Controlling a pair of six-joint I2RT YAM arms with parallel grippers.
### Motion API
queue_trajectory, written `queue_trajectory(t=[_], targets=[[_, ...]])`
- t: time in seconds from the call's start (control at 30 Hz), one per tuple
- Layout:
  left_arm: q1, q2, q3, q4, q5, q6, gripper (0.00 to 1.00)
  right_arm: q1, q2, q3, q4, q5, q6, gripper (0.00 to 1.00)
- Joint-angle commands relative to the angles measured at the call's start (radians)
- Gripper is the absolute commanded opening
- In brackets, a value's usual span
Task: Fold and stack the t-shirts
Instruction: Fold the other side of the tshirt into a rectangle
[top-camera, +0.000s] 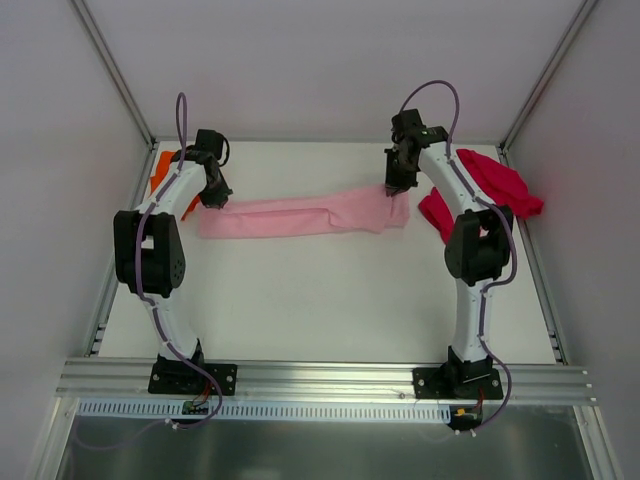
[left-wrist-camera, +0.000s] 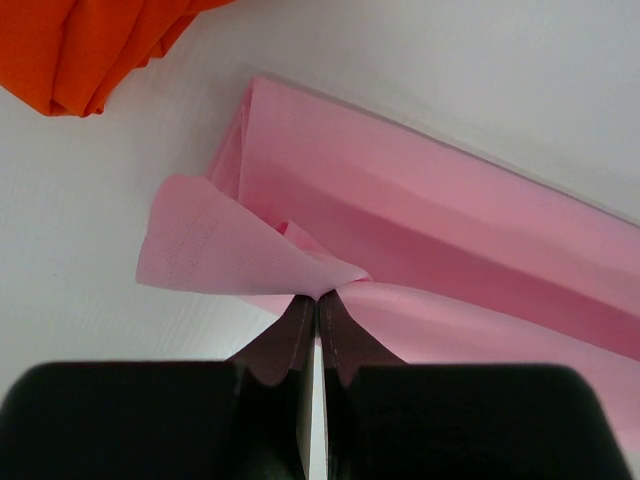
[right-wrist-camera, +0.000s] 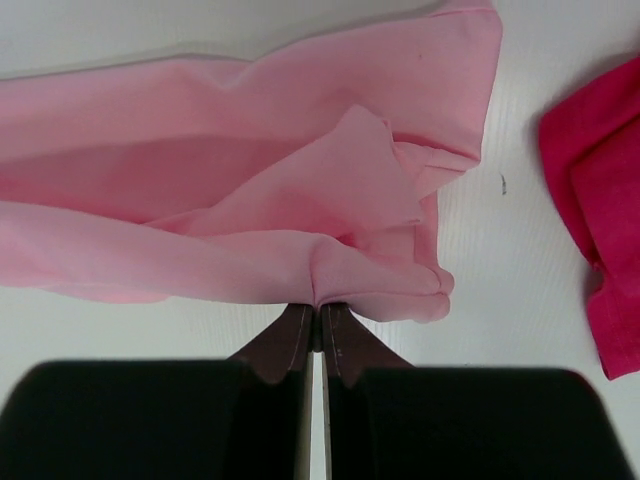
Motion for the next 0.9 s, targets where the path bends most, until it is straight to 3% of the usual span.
queue_trajectory(t=[0.0,0.87], targets=[[-0.006,-0.003,0.011,-0.008,-0.011,0.016,0.00,-0.009,0.000,0.067,0.017,0.042,0.009,0.01],[-0.006,0.086,0.049,-0.038,-0.062,0.013,0.00,-0.057,0.237,0.265,0.012,0.099,-0.014,0.01]])
